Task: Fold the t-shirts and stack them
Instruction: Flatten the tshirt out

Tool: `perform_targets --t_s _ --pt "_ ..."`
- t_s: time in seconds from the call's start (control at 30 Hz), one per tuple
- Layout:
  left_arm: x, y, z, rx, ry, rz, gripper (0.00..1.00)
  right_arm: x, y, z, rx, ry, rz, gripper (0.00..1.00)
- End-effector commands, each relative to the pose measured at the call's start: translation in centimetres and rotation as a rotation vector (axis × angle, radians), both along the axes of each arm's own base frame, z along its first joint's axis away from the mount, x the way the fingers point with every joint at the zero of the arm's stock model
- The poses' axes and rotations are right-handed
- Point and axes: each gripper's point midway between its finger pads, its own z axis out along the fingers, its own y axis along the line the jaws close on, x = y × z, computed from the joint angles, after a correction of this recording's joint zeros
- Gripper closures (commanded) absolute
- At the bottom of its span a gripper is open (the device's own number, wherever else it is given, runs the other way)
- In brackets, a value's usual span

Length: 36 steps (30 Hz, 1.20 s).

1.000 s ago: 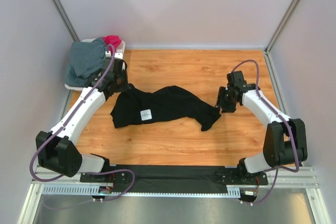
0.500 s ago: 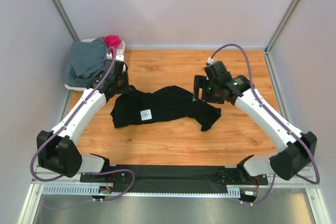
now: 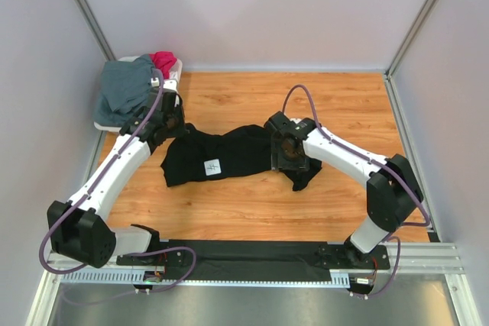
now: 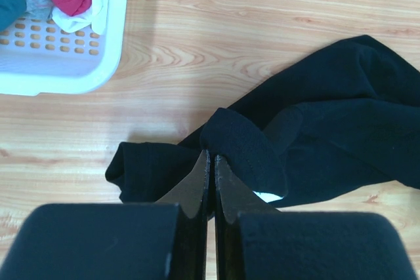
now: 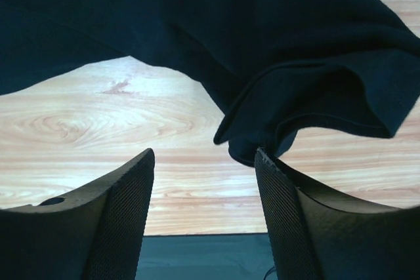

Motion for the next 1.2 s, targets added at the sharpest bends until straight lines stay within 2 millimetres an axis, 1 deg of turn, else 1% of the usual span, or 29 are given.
perform_targets --t_s 0.0,0.1,0.23,0.27,0.33,0.37,0.4,0.43,0.47,0.53,0.57,0.63,0.73,0.77,0.8,0.83,0.87,0.9,0.93,0.97,1.03,1.07,1.1,1.13,1.17 --pt "0.2 0.0 1.0 -0.014 -0.043 0.007 1.00 0.8 0.0 -1.3 -0.036 -0.029 -0.030 0.36" --pt "0.2 0.1 1.0 -0.007 -0.042 0.010 1.00 0.7 -0.5 -2.6 -0.079 -0.017 -0.025 0.41" --pt "0.2 0.4 1.1 0.001 -0.047 0.018 1.00 1.3 -0.5 -3.3 -0.108 -0.017 -0.016 0.48" --pt "0.3 0.4 1.2 0.004 -0.051 0.019 1.00 1.4 -0.6 -3.5 -0.118 -0.016 -0.013 0.53" --pt "0.2 0.6 1.4 0.009 -0.058 0.021 1.00 1.7 -1.2 -3.4 -0.160 -0.024 -0.017 0.60" --pt "0.2 0.5 1.4 0.008 -0.058 0.020 1.00 1.8 -1.4 -3.2 -0.173 -0.029 -0.020 0.71" --pt "0.3 0.6 1.4 0.009 -0.061 0.020 1.00 2.2 -1.7 -2.7 -0.192 -0.053 -0.026 0.76" --pt "0.3 0.5 1.4 0.007 -0.061 0.020 1.00 2.3 -2.0 -2.2 -0.201 -0.060 -0.027 0.79" --pt "0.3 0.5 1.3 0.007 -0.059 0.019 1.00 2.4 -2.0 -1.5 -0.197 -0.077 -0.031 0.87" --pt "0.4 0.3 1.2 0.003 -0.055 0.015 1.00 2.6 -2.3 -0.4 -0.204 -0.099 -0.036 1.00" --pt "0.5 0.3 1.2 0.004 -0.055 0.012 1.00 2.7 -2.4 0.5 -0.196 -0.117 -0.039 0.99" --pt "0.5 0.3 1.2 0.006 -0.057 0.012 1.00 2.9 -2.6 1.5 -0.198 -0.141 -0.038 0.99" --pt "0.6 0.6 1.9 0.017 -0.077 0.012 1.00 3.4 -3.0 4.2 -0.172 -0.208 -0.041 1.00" --pt "0.5 1.0 2.5 0.031 -0.097 0.026 1.00 3.5 -3.1 5.7 -0.146 -0.236 -0.031 1.00" --pt "0.8 1.3 3.2 0.036 -0.130 0.038 1.00 3.7 -3.0 6.6 -0.121 -0.256 -0.030 0.99" --pt "0.9 1.6 3.9 0.045 -0.160 0.050 1.00 4.3 -2.7 8.2 -0.083 -0.291 -0.028 1.00" --pt "1.1 2.0 5.1 0.049 -0.197 0.068 1.00 4.8 -3.4 10.1 -0.052 -0.334 -0.034 1.00" --pt "1.2 2.6 6.5 0.060 -0.240 0.095 1.00 5.2 -3.7 11.5 -0.028 -0.367 -0.037 1.00" --pt "1.3 2.8 7.6 0.064 -0.264 0.098 1.00 5.9 -3.9 13.5 0.003 -0.415 -0.043 1.00" --pt "1.7 2.7 10.0 0.050 -0.311 0.099 1.00 6.6 -5.1 15.6 0.034 -0.460 -0.074 0.99" --pt "1.7 2.5 12.0 0.049 -0.329 0.084 1.00 7.4 -6.3 18.3 0.065 -0.519 -0.075 1.00" --pt "1.7 2.4 14.4 0.036 -0.370 0.079 1.00 8.2 -7.6 21.0 0.087 -0.586 -0.112 1.00" --pt "1.7 2.5 15.5 0.038 -0.395 0.075 1.00 8.6 -8.4 22.2 0.076 -0.626 -0.110 0.99" --pt "1.6 2.6 17.5 0.032 -0.439 0.077 1.00 8.9 -9.3 23.9 0.077 -0.674 -0.125 1.00" --pt "1.3 3.0 18.8 0.036 -0.472 0.090 1.00 9.5 -10.6 26.1 0.069 -0.739 -0.164 1.00"
